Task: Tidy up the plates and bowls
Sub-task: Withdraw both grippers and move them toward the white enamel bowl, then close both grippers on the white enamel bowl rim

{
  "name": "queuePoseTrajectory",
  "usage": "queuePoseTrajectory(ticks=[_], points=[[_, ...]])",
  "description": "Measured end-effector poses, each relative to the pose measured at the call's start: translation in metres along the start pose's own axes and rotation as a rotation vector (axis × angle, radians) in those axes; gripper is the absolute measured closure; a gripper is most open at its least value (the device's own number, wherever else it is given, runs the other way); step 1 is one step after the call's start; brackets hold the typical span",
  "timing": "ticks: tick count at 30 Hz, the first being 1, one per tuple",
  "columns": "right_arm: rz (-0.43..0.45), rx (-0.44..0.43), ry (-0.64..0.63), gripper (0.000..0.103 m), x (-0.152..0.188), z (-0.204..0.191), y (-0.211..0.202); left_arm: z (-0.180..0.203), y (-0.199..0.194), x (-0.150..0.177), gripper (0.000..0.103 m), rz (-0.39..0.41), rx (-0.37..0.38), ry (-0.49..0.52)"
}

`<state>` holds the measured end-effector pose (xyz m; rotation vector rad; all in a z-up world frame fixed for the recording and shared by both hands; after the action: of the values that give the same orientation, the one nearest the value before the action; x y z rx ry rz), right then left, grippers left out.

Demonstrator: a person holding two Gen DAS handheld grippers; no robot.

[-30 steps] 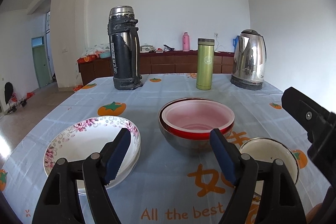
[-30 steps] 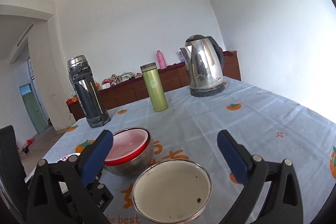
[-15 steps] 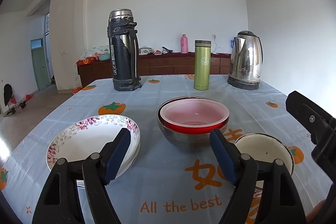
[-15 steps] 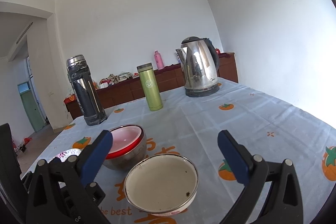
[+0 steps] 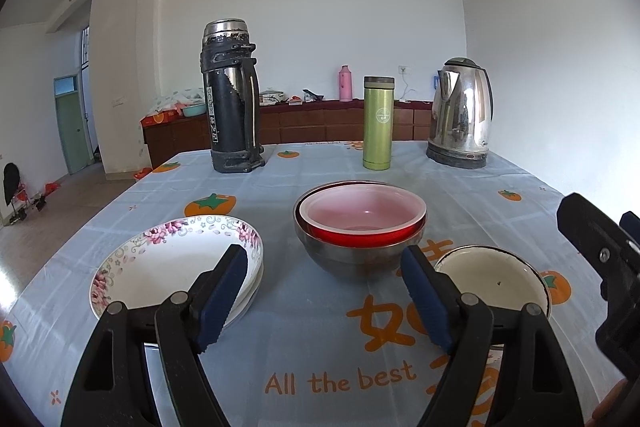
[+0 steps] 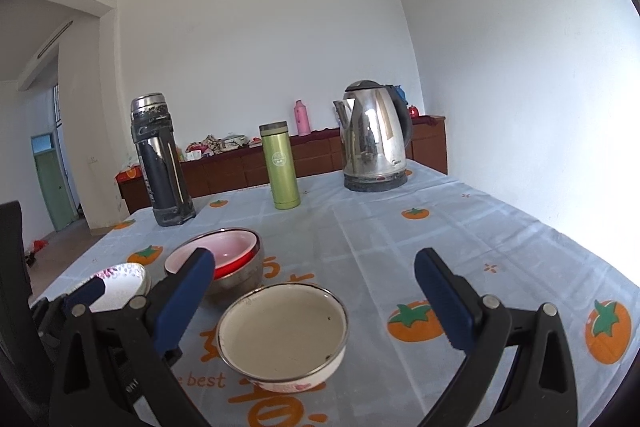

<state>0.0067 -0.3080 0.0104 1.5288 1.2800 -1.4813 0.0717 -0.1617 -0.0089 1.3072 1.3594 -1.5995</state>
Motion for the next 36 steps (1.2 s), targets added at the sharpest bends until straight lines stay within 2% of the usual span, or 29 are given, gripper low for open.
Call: queuePoseTrajectory(ticks=[8, 15, 17, 22, 30, 34, 36], points=[[0.007, 0.022, -0.017, 0.001, -0.001, 0.016, -0.008, 0.002, 0.0, 0.002, 0.022, -0.015, 0.025, 0.002], [-0.037, 0.042, -0.011, 0.005, 0.0, 0.04, -0.009, 0.007, 0.0, 0.003, 0.022, -0.026, 0.043, 0.019], [-0.06, 0.04, -0.014, 0.017, 0.001, 0.044, -0.008, 0.009, 0.001, 0.004, 0.022, -0.037, 0.055, 0.022], [-0.161, -0.006, 0.042, 0.036, 0.01, 0.053, 0.006, 0.012, 0.005, 0.006, 0.022, -0.078, 0.087, 0.014], [-0.249, -0.055, 0.057, 0.044, 0.022, 0.048, 0.019, 0.022, 0.017, 0.011, 0.022, -0.156, 0.143, -0.029], [-0.302, -0.082, 0.06, 0.06, 0.028, 0.045, 0.03, 0.031, 0.024, 0.012, 0.022, -0.181, 0.153, -0.014], [-0.33, -0.089, 0.072, 0.061, 0.031, 0.045, 0.034, 0.038, 0.027, 0.013, 0.022, -0.199, 0.153, 0.005]])
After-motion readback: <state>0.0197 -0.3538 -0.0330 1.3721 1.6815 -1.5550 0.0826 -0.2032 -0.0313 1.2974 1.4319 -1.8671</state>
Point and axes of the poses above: each gripper's, at about its wrist camera, not at the fingertips, and y roughly the way its jaws point, z to its right, x to its underside, the point moved 3 cm from there along y, roughly the way its jaws point, and after that the axes turned 5 degrees about z, right-handed, at the moved point
